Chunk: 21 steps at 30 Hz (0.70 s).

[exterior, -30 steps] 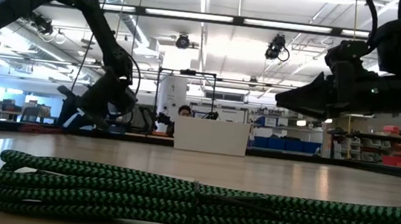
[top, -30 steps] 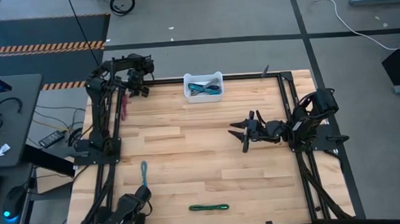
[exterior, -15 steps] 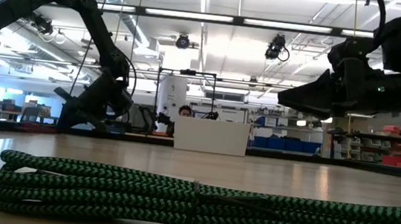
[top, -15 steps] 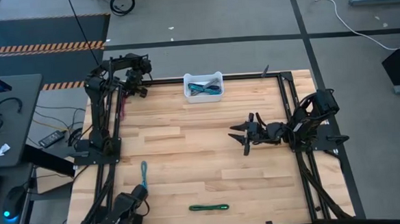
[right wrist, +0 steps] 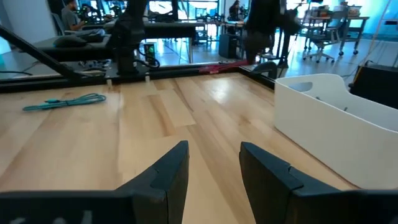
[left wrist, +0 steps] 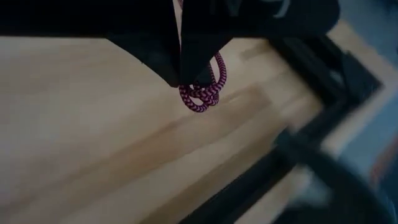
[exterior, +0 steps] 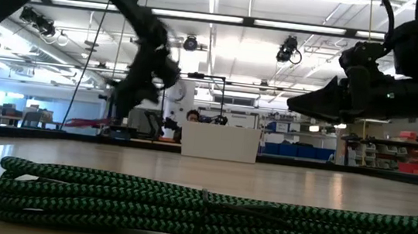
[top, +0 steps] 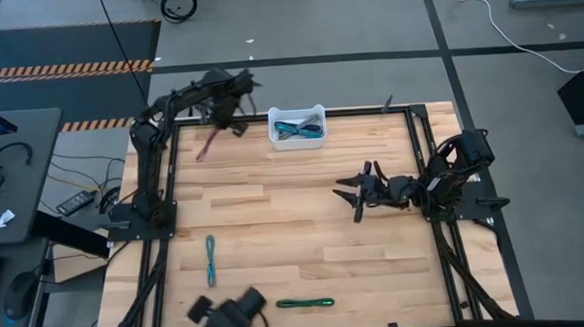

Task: Pick and place USB-C Cables
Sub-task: Put the red charger cable into the white bin

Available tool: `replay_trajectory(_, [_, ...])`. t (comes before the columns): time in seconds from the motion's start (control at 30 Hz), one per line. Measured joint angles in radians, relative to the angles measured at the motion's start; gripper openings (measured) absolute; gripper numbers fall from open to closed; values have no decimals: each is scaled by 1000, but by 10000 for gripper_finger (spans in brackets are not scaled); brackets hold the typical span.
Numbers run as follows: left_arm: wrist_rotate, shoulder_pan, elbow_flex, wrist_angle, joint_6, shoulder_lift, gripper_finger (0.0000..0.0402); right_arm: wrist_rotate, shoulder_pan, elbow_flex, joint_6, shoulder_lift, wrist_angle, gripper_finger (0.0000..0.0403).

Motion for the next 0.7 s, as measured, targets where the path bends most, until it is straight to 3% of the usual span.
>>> replay_trajectory(0.2, [7,-170,253,-38,126,-27,2,0,-28,0,0,0,0,148])
replay_trajectory(0.33, [45,-249,396,93,288,-29,1,0,-46,0,-7,0,0,148])
replay_trajectory(0.47, [230,-292,407,325,400,-16,1,0,-64,0,-19,0,0,148])
replay_trajectory(0.7, [326,-331,373,510,544,105,1,0,-70,0,-17,0,0,148])
